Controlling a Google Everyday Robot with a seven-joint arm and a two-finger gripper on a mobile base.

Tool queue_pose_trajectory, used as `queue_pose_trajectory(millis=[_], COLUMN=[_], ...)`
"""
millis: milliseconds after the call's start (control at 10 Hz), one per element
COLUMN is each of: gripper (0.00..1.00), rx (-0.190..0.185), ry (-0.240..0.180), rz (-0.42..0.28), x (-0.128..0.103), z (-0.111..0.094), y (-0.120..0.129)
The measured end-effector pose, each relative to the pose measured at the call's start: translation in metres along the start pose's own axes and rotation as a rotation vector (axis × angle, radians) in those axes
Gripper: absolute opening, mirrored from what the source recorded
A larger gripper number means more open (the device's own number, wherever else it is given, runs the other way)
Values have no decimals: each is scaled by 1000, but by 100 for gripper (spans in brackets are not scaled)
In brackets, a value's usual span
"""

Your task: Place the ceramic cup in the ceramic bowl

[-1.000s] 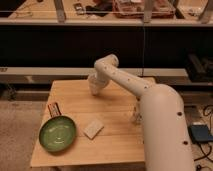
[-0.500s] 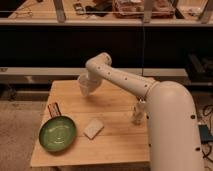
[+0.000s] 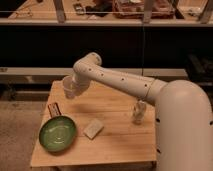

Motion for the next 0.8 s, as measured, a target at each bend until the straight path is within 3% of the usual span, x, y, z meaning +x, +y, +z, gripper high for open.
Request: queue_pose_trajectory(millis=[500,800], gripper=[0,0], rx=[6,109], ry=[-20,-178], rz=[-5,-131], x=[-5,-70], z=[1,-8], y=[-1,-36])
